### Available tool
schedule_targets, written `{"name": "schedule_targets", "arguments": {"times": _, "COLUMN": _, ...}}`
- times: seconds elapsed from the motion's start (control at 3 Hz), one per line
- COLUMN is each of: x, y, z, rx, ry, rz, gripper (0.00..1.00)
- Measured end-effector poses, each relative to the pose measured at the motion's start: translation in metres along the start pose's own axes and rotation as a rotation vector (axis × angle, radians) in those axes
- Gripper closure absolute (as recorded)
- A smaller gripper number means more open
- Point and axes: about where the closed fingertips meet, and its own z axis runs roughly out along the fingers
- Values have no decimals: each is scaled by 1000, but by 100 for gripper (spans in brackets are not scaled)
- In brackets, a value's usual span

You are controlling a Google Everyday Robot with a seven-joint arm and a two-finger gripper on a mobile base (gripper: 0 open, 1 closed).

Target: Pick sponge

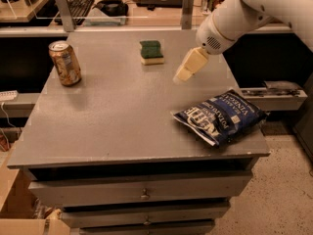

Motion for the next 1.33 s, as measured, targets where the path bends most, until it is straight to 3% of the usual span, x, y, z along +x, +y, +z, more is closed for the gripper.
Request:
{"name": "schedule_targets", "arguments": {"times": 0.67, "x": -7, "y": 3, "z": 6, "rx": -14, "ry": -26, "rz": -1, "gripper": 0}}
{"name": "schedule_targets", "arguments": {"times": 1.33, "x": -60, "y": 0, "z": 67, "rx": -1, "ry": -133, "rz": 40, "gripper": 0}}
